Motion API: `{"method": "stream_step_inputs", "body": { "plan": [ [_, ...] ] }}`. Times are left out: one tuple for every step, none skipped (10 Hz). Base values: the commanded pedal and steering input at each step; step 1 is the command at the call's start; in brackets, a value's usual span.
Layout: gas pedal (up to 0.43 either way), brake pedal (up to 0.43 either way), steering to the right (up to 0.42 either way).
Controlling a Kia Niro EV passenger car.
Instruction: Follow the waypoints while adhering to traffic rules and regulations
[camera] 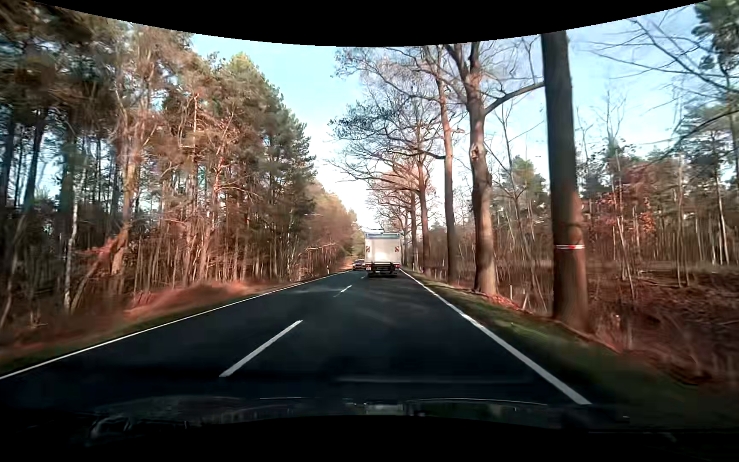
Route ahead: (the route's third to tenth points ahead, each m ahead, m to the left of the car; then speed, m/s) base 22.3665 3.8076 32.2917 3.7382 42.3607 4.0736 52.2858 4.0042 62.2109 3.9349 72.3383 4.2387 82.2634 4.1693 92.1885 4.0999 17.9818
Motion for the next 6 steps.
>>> {"method": "stream_step_inputs", "body": {
  "plan": [
    [0.13,0.0,-0.003],
    [0.13,0.0,-0.003],
    [0.13,0.0,-0.003],
    [0.13,0.0,-0.002],
    [0.13,0.0,-0.003],
    [0.13,0.0,-0.003]
  ]
}}
